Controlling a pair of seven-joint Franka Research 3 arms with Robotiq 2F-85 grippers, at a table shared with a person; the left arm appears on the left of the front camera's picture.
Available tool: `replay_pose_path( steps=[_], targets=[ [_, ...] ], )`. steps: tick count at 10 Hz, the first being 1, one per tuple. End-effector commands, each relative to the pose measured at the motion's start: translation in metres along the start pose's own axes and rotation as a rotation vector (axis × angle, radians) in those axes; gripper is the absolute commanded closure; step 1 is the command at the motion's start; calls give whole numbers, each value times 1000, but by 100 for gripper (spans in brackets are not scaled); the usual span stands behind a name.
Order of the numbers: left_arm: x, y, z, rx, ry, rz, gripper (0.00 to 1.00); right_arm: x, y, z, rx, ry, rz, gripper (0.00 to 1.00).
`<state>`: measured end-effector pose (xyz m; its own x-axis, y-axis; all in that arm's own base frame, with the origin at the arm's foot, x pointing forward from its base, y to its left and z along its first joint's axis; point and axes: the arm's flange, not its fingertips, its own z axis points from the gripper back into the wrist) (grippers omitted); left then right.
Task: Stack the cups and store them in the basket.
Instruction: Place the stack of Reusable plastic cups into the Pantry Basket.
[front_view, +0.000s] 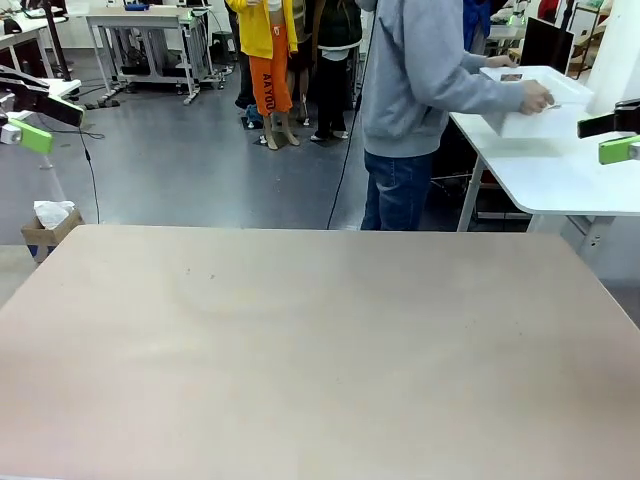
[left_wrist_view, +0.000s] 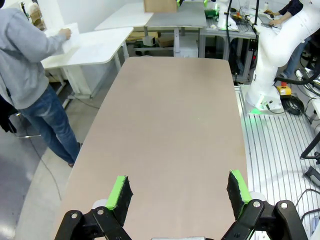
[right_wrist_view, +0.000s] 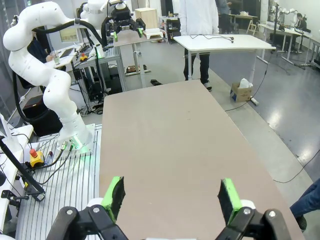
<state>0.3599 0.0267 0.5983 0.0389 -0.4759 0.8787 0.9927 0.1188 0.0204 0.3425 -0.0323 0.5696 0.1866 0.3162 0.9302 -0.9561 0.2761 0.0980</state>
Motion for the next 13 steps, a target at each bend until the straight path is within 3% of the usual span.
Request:
replay_pose_path(
  steps=[1, 13],
  targets=[
    [2, 0, 1, -6, -10, 7, 0, 4, 0, -1, 1, -24, 9, 0],
    [2, 0, 1, -6, -10, 7, 0, 4, 0, -1, 1, -24, 9, 0]
  ],
)
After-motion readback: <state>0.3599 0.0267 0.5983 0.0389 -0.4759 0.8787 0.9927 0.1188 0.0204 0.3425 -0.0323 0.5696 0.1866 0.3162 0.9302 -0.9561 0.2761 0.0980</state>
